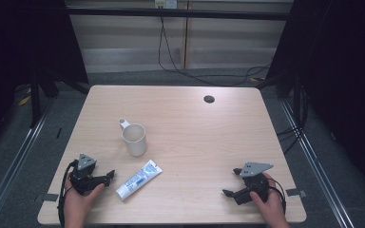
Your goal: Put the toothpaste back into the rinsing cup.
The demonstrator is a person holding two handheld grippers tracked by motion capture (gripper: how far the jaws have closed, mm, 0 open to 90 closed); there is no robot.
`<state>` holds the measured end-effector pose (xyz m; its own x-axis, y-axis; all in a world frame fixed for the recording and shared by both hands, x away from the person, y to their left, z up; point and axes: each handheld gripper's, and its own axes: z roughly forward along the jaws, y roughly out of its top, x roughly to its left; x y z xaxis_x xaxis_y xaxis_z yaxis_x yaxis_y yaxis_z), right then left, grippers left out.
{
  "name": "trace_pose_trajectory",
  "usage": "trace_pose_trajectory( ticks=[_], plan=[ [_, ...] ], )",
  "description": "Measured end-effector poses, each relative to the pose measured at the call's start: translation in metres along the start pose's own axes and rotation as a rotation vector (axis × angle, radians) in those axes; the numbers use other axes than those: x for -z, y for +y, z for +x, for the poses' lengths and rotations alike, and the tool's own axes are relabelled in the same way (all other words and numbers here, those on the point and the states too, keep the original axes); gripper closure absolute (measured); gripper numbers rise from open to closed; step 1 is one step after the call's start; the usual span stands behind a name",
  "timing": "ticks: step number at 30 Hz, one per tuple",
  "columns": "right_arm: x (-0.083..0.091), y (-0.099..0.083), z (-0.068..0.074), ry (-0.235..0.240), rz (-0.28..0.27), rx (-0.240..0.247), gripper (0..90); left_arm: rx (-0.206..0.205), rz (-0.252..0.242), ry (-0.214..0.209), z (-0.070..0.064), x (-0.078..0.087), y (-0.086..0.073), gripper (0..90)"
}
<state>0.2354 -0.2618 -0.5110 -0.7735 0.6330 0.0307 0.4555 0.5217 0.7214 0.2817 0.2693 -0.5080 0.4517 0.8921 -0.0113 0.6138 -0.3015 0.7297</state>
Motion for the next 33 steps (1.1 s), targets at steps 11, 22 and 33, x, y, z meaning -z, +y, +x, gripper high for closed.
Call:
trace_pose_trajectory(
  ticks=[11, 22, 33],
  plan=[
    [0.000, 0.000, 0.000, 0.000, 0.000, 0.000, 10.0, 0.004, 0.097, -0.010, -0.002, 0.000, 0.011, 16.3],
    [0.000, 0.000, 0.000, 0.001, -0.001, 0.001, 10.0, -0.062, 0.206, -0.129, -0.029, 0.016, 0.055, 21.5],
    [0.000, 0.000, 0.000, 0.000, 0.000, 0.001, 10.1, -0.149, 0.278, -0.181, -0.055, 0.016, 0.082, 23.2]
  ],
)
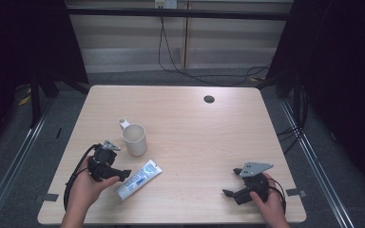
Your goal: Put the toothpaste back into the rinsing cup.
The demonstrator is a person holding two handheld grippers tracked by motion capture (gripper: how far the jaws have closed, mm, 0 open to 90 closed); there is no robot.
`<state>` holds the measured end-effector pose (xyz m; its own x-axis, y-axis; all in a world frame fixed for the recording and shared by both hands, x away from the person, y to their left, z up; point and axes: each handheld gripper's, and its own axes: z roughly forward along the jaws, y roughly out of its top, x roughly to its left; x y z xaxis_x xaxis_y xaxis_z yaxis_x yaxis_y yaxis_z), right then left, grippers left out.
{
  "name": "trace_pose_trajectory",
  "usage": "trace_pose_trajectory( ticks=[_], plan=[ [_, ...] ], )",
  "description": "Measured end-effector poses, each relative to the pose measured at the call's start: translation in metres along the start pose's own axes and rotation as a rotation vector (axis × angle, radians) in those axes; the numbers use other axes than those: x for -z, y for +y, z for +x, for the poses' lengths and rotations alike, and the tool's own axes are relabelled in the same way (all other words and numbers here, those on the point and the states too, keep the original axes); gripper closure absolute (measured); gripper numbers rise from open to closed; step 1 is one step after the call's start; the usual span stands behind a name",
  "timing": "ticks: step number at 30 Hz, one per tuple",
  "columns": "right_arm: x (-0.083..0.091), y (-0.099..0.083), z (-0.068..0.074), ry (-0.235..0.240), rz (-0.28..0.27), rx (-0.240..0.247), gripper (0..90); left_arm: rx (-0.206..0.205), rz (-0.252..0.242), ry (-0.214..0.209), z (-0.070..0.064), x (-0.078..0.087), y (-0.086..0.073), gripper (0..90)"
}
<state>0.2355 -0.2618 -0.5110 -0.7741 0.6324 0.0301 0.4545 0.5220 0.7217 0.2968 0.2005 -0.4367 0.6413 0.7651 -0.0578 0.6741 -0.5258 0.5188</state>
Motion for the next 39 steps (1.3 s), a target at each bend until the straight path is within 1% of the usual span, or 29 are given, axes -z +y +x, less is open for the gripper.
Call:
trace_pose_trajectory(
  ticks=[1, 2, 3, 6, 7, 8, 10, 11, 12, 14, 18, 19, 21, 24, 25, 28, 30, 36, 37, 38, 39],
  plan=[
    [0.000, 0.000, 0.000, 0.000, 0.000, 0.000, 10.0, 0.000, 0.001, -0.005, -0.003, -0.001, 0.002, 23.2],
    [0.000, 0.000, 0.000, 0.000, 0.000, 0.000, 10.1, -0.013, 0.007, -0.001, -0.004, -0.001, 0.004, 23.2],
    [0.000, 0.000, 0.000, 0.000, 0.000, 0.001, 10.0, -0.010, 0.011, -0.010, -0.007, -0.002, 0.006, 23.5],
    [0.000, 0.000, 0.000, 0.000, 0.000, 0.000, 10.0, -0.030, 0.033, -0.017, -0.012, -0.005, 0.012, 23.9],
    [0.000, 0.000, 0.000, 0.000, 0.000, 0.001, 10.0, -0.040, 0.036, -0.016, -0.013, -0.006, 0.014, 23.9],
    [0.000, 0.000, 0.000, 0.000, 0.000, 0.001, 10.0, -0.040, 0.036, -0.016, -0.013, -0.006, 0.014, 23.9],
    [0.000, 0.000, 0.000, 0.000, 0.001, -0.001, 10.1, -0.051, 0.041, -0.021, -0.017, -0.008, 0.019, 23.9],
    [0.000, 0.000, 0.000, 0.000, 0.000, 0.000, 10.0, -0.063, 0.043, -0.018, -0.018, -0.009, 0.021, 24.0],
    [0.000, 0.000, 0.000, 0.000, 0.000, 0.000, 10.0, -0.057, 0.040, -0.024, -0.020, -0.010, 0.022, 24.1],
    [0.000, 0.000, 0.000, 0.000, 0.000, 0.000, 10.0, -0.064, 0.049, -0.031, -0.021, -0.011, 0.024, 24.2],
    [0.000, 0.000, 0.000, 0.000, 0.001, -0.001, 10.0, -0.069, 0.067, -0.029, -0.023, -0.014, 0.026, 24.2],
    [0.000, 0.000, 0.000, 0.000, 0.000, 0.000, 10.1, -0.062, 0.069, -0.031, -0.024, -0.015, 0.026, 24.3],
    [0.000, 0.000, 0.000, 0.000, 0.001, -0.001, 10.0, -0.077, 0.089, -0.028, -0.025, -0.018, 0.027, 24.5],
    [0.000, 0.000, 0.000, 0.000, 0.000, 0.000, 10.0, -0.079, 0.107, -0.033, -0.027, -0.022, 0.028, 25.0],
    [0.000, 0.000, 0.000, 0.000, 0.000, 0.000, 10.0, -0.074, 0.113, -0.034, -0.028, -0.024, 0.029, 25.4],
    [0.000, 0.000, 0.000, 0.000, 0.001, -0.001, 10.1, -0.086, 0.123, -0.044, -0.030, -0.027, 0.031, 26.9],
    [0.000, 0.000, 0.000, 0.000, 0.001, -0.001, 10.0, -0.089, 0.141, -0.043, -0.032, -0.029, 0.032, 27.6],
    [0.000, 0.000, 0.000, 0.000, 0.000, 0.000, 10.1, -0.088, 0.158, -0.048, -0.036, -0.033, 0.034, 30.1],
    [0.000, 0.000, 0.000, 0.000, 0.001, -0.001, 10.0, -0.097, 0.160, -0.048, -0.036, -0.033, 0.034, 30.2],
    [0.000, 0.000, 0.000, 0.000, 0.000, 0.001, 10.0, -0.087, 0.159, -0.052, -0.037, -0.035, 0.034, 30.5],
    [0.000, 0.000, 0.000, 0.000, 0.000, 0.000, 10.1, -0.087, 0.169, -0.050, -0.038, -0.035, 0.034, 30.8]
  ],
)
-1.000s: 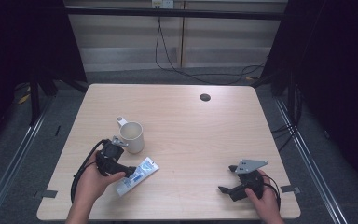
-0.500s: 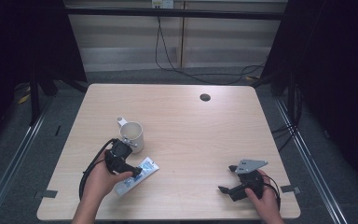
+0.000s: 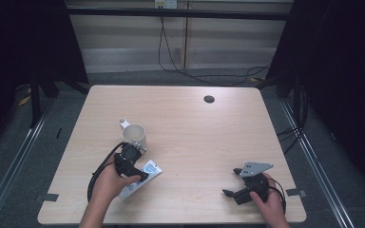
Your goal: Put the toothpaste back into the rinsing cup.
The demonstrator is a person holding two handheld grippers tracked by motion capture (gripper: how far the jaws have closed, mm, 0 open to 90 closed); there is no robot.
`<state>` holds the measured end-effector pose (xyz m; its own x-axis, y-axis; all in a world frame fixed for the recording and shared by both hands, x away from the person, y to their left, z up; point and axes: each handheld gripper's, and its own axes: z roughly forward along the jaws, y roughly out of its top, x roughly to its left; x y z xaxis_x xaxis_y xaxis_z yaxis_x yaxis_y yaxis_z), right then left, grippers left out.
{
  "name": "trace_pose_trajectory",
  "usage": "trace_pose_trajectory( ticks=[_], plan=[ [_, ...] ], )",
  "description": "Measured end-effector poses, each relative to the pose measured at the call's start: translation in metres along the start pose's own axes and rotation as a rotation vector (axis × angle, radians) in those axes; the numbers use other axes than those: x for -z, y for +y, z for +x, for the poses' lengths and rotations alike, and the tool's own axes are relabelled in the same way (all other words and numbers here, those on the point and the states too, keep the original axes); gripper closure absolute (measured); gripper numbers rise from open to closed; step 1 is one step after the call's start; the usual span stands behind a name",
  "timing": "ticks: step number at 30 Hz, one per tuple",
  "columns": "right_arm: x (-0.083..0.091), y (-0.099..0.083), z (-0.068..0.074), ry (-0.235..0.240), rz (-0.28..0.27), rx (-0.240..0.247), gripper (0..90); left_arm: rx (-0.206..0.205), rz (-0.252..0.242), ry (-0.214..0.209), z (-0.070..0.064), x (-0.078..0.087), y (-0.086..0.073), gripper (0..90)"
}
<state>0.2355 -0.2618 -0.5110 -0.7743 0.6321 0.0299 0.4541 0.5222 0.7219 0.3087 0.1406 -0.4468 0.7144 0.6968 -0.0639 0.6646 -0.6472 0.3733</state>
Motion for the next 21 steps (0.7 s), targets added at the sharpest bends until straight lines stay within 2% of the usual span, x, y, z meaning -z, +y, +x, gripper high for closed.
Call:
trace_pose_trajectory(
  ticks=[10, 11, 14, 21],
  plan=[
    [0.000, 0.000, 0.000, 0.000, 0.000, 0.000, 10.1, 0.005, 0.008, -0.016, -0.002, -0.007, 0.001, 31.9],
    [0.000, 0.000, 0.000, 0.000, 0.000, 0.000, 10.0, -0.007, 0.013, -0.015, -0.001, -0.007, 0.001, 31.9],
    [0.000, 0.000, 0.000, 0.000, 0.000, 0.000, 10.0, 0.005, 0.013, -0.022, -0.002, -0.010, -0.001, 31.9],
    [0.000, 0.000, 0.000, 0.000, 0.001, -0.001, 10.0, -0.009, 0.020, -0.018, -0.004, -0.016, 0.000, 33.9]
  ],
)
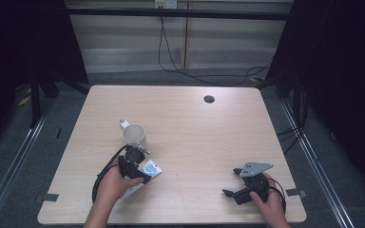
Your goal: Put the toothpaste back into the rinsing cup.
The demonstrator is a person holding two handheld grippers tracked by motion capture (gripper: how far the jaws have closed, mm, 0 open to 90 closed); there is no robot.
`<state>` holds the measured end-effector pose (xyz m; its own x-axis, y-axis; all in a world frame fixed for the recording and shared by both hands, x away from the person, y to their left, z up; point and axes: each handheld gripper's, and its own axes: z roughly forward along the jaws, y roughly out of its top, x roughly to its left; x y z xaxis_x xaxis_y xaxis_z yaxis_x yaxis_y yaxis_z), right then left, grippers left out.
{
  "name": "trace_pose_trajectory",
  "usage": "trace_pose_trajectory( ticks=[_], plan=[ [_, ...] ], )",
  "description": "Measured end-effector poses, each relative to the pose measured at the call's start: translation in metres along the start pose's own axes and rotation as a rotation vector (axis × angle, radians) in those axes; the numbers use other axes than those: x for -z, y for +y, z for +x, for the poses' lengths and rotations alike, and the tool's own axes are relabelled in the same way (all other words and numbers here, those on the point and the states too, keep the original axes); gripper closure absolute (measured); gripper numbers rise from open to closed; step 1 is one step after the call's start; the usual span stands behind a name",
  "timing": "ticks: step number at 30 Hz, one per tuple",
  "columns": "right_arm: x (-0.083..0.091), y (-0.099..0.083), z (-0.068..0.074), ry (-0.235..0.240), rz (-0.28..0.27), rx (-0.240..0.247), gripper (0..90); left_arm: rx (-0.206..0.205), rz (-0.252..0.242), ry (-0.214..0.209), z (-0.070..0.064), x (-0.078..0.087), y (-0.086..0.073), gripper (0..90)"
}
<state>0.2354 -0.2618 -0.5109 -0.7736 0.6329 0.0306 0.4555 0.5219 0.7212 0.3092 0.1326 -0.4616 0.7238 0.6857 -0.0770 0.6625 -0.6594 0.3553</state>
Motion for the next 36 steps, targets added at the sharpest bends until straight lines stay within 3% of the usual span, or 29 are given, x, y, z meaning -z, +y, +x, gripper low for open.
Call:
trace_pose_trajectory(
  ticks=[11, 14, 18, 23, 27, 31, 36],
  plan=[
    [0.000, 0.000, 0.000, 0.000, 0.000, 0.000, 10.1, -0.057, 0.037, 0.031, -0.007, -0.006, 0.006, 43.2],
    [0.000, 0.000, 0.000, 0.000, 0.000, 0.000, 10.1, -0.083, 0.054, 0.039, -0.010, -0.003, 0.009, 53.4],
    [0.000, 0.000, 0.000, 0.000, 0.000, 0.000, 10.1, -0.076, 0.046, 0.056, -0.012, 0.003, 0.010, 65.8],
    [0.000, 0.000, 0.000, 0.000, -0.001, 0.001, 10.1, -0.050, -0.022, 0.020, -0.011, 0.009, 0.005, 68.3],
    [0.000, 0.000, 0.000, 0.000, -0.001, 0.001, 10.1, -0.052, -0.075, 0.034, -0.010, 0.020, 0.006, 68.3],
    [0.000, 0.000, 0.000, 0.000, -0.001, 0.001, 10.0, -0.042, -0.136, 0.018, -0.007, 0.030, 0.006, 68.2],
    [0.000, 0.000, 0.000, 0.000, 0.000, 0.000, 10.1, -0.030, -0.173, 0.008, -0.004, 0.037, 0.008, 68.1]
  ],
)
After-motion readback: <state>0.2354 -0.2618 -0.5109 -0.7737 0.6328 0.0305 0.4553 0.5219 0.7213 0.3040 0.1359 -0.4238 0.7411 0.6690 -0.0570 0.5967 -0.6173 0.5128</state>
